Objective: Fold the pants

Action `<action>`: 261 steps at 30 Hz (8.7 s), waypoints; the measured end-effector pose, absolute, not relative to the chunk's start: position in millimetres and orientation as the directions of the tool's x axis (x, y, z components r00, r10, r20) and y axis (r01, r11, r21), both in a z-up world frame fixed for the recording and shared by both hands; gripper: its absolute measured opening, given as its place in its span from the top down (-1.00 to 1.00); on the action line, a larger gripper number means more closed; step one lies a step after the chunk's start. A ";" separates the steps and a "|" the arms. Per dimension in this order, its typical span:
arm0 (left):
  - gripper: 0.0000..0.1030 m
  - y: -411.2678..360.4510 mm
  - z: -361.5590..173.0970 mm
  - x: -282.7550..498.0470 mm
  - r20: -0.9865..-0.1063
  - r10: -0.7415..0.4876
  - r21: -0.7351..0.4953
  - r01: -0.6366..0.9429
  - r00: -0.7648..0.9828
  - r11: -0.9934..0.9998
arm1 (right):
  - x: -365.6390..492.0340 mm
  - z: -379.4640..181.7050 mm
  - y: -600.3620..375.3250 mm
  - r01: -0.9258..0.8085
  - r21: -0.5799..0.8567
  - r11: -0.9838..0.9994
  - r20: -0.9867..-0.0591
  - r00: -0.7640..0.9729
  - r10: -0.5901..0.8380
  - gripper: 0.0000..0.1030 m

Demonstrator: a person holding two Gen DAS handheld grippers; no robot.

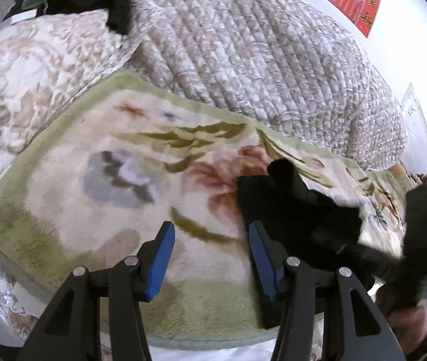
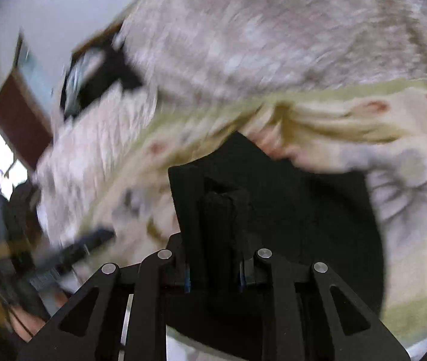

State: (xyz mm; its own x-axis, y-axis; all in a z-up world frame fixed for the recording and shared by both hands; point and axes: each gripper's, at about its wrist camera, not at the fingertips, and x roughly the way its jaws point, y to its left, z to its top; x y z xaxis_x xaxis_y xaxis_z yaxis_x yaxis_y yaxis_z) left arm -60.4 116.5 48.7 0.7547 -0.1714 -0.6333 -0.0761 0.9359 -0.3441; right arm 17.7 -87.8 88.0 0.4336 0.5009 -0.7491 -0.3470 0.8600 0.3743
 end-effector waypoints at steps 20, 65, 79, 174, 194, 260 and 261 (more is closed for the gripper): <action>-0.06 123.0 41.1 -64.6 -0.636 -0.154 -0.344 -0.099 0.756 0.934 | -28.4 88.8 -61.8 -0.495 0.265 0.827 -0.743 0.442 0.502 -0.05; 0.58 3.3 23.7 53.7 -0.697 -0.275 -0.229 0.158 0.662 0.961 | 111.9 48.3 -182.9 -0.177 0.250 0.952 -0.843 0.443 0.304 0.78; 0.56 14.0 37.0 13.6 -0.681 -0.259 -0.215 0.152 0.685 0.965 | 69.8 81.0 -179.3 -0.205 0.248 0.947 -0.812 0.489 0.318 0.76; -0.33 49.7 -2.4 9.4 -0.664 -0.483 -0.533 0.093 0.571 0.841 | 56.6 54.4 -210.7 -0.152 0.480 0.864 -0.797 0.337 0.502 -0.07; 0.32 31.3 14.1 7.4 -0.693 -0.380 -0.423 0.080 0.613 0.902 | 51.0 58.6 -200.2 -0.188 0.483 0.855 -0.780 0.351 0.518 0.62; 0.37 186.3 55.1 152.9 -0.647 -0.218 -0.351 -0.032 0.731 0.936 | 248.5 72.9 -67.1 -0.370 0.329 0.869 -0.737 0.474 0.481 0.77; 0.37 177.0 49.1 156.4 -0.662 -0.220 -0.332 -0.017 0.716 0.943 | 254.1 68.0 -62.2 -0.380 0.330 0.864 -0.742 0.461 0.486 0.79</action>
